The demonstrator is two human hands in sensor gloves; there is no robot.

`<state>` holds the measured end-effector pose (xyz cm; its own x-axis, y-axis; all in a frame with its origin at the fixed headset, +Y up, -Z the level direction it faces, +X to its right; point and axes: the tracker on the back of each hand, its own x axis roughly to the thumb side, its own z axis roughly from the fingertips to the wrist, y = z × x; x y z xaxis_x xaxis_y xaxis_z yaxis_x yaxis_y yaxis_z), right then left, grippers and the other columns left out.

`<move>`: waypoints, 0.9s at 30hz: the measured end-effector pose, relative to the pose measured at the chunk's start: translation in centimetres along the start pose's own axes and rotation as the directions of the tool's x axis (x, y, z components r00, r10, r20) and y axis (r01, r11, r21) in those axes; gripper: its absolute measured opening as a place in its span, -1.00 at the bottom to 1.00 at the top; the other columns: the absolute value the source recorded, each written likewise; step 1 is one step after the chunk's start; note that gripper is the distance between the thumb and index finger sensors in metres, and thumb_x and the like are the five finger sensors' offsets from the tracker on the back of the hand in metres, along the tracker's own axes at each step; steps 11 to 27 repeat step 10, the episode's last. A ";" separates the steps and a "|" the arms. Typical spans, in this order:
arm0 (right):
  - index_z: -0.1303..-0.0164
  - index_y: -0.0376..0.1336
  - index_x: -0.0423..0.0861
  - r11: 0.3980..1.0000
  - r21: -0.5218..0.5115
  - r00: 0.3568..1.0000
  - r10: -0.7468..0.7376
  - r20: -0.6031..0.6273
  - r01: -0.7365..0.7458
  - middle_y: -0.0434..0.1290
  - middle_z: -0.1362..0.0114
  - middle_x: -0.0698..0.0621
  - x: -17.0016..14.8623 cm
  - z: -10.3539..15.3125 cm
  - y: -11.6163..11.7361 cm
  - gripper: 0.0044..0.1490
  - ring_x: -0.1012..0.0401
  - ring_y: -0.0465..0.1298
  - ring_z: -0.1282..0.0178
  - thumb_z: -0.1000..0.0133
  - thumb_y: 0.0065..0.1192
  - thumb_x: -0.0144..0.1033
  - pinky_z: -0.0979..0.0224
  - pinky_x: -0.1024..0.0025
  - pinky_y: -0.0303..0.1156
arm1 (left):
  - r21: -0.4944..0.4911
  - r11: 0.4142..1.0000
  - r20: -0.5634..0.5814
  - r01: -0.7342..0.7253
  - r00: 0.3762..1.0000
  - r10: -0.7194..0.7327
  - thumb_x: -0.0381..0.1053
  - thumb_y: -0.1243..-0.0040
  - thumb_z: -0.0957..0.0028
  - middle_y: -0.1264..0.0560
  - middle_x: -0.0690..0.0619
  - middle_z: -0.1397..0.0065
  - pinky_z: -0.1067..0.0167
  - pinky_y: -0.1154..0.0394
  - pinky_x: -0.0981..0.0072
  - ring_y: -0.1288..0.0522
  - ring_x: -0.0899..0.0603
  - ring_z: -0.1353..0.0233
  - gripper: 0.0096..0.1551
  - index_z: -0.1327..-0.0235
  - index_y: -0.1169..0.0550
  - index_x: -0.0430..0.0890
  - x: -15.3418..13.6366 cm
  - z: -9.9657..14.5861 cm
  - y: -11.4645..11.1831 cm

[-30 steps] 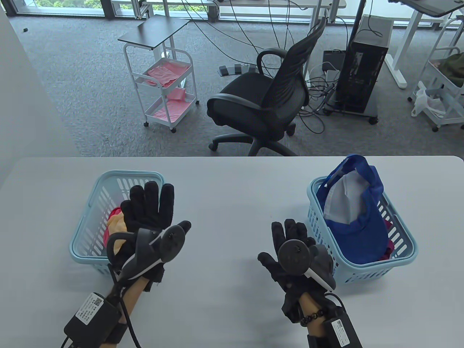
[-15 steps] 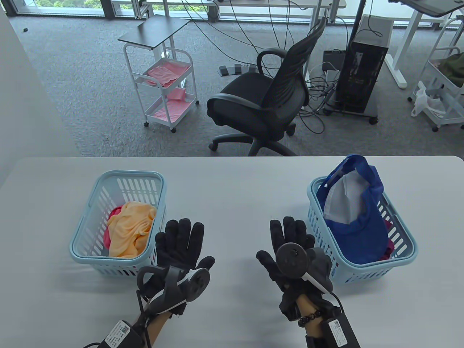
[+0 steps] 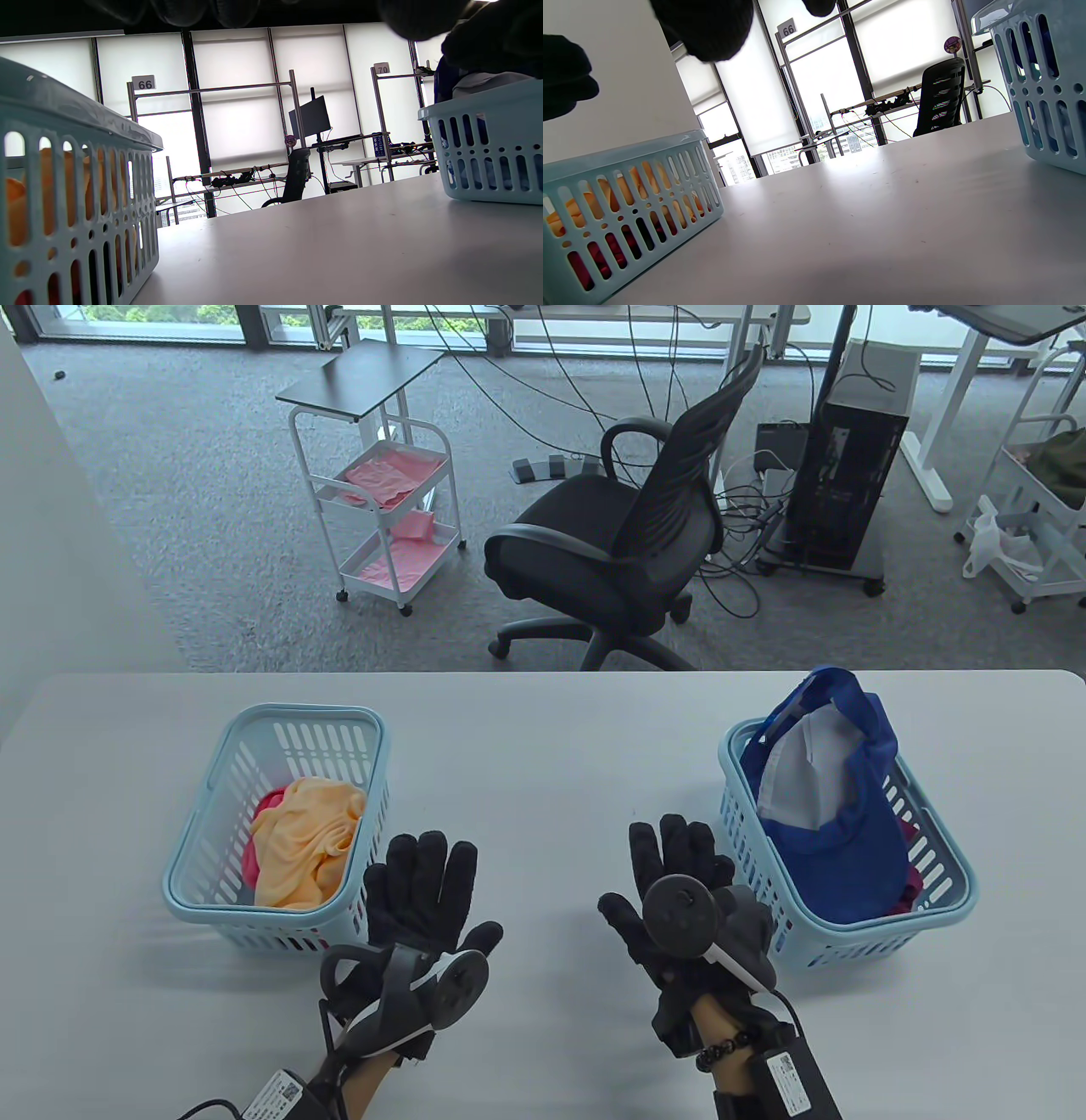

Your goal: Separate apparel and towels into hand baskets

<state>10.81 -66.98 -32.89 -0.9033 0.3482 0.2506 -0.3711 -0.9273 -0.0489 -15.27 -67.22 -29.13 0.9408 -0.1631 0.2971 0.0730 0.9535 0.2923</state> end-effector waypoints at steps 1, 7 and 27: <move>-0.69 -0.19 -0.29 1.000 0.001 1.000 0.001 0.000 -0.001 -0.30 -0.67 -0.46 0.0 0.0 0.0 0.08 -0.46 -0.26 -0.59 -0.21 0.17 0.02 -0.48 -0.57 -0.20 | -0.002 1.000 0.002 0.001 1.000 -0.001 0.38 0.05 -0.19 0.03 -0.38 -0.75 -0.50 -0.12 -0.50 -0.05 -0.60 -0.68 0.06 -0.73 0.08 -0.15 0.0 0.0 -0.1; -0.69 -0.19 -0.29 1.000 -0.007 1.000 -0.007 0.000 0.007 -0.29 -0.67 -0.46 0.0 0.1 -0.1 0.08 -0.46 -0.25 -0.59 -0.21 0.17 0.02 -0.48 -0.57 -0.20 | -0.022 1.000 0.000 -0.004 1.000 0.004 0.38 0.05 -0.18 0.02 -0.38 -0.75 -0.50 -0.12 -0.50 -0.05 -0.61 -0.68 0.06 -0.73 0.08 -0.15 0.2 0.0 -0.2; -0.69 -0.18 -0.29 1.000 0.000 1.000 -0.006 0.000 0.006 -0.29 -0.67 -0.46 0.0 0.0 -0.1 0.08 -0.46 -0.25 -0.59 -0.21 0.17 0.02 -0.48 -0.57 -0.19 | -0.028 1.000 0.000 -0.002 1.000 0.002 0.38 0.05 -0.18 0.02 -0.38 -0.75 -0.50 -0.12 -0.49 -0.06 -0.61 -0.68 0.06 -0.73 0.08 -0.15 0.2 0.0 -0.2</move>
